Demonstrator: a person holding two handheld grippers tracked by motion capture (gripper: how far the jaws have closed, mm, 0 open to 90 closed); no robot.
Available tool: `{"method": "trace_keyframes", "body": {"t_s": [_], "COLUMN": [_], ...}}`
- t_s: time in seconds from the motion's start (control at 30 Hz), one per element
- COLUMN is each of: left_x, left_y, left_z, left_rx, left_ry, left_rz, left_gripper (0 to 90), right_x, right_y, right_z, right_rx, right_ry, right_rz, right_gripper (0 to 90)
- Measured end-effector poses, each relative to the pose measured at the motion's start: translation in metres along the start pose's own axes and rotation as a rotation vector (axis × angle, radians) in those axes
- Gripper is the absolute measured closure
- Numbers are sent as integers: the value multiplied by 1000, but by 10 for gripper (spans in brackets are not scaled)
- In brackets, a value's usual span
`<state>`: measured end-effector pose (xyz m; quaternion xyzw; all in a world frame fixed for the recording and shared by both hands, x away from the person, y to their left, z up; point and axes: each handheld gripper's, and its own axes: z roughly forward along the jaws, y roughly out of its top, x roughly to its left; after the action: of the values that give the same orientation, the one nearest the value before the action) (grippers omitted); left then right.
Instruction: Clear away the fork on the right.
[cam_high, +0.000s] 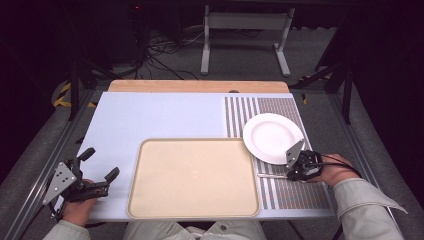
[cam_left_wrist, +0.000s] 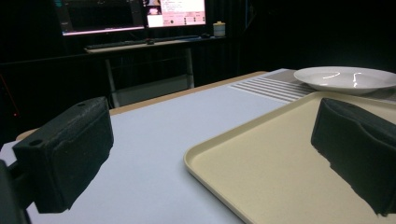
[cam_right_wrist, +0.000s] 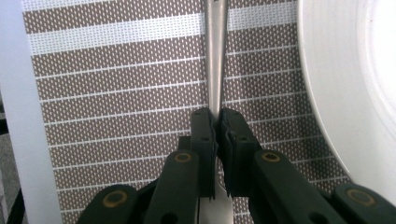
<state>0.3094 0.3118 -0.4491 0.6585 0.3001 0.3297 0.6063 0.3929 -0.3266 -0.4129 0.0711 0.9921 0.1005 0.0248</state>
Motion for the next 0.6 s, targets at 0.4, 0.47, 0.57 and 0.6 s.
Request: {"method": "trace_keyframes", "body": {"t_s": [0.4, 0.47, 0.57, 0.6], "left_x": [-1, 0, 0, 0], "left_y": [0, 0, 0, 0], "left_z": [1, 1, 0, 0], "left_rx": [-2, -1, -2, -2], "left_ry": [0, -1, -1, -2], "left_rz": [1, 1, 1, 0], "left_gripper": [0, 0, 0, 0], "right_x": [5, 5, 7, 6], "right_y": [4, 6, 7, 8], "right_z": [-26, -28, -32, -33], "right_rx": [-74, -74, -76, -82], "right_ry": [-40, -42, -46, -48], "right_rz": [-9, -13, 0, -12], "right_gripper": [847, 847, 847, 847]}}
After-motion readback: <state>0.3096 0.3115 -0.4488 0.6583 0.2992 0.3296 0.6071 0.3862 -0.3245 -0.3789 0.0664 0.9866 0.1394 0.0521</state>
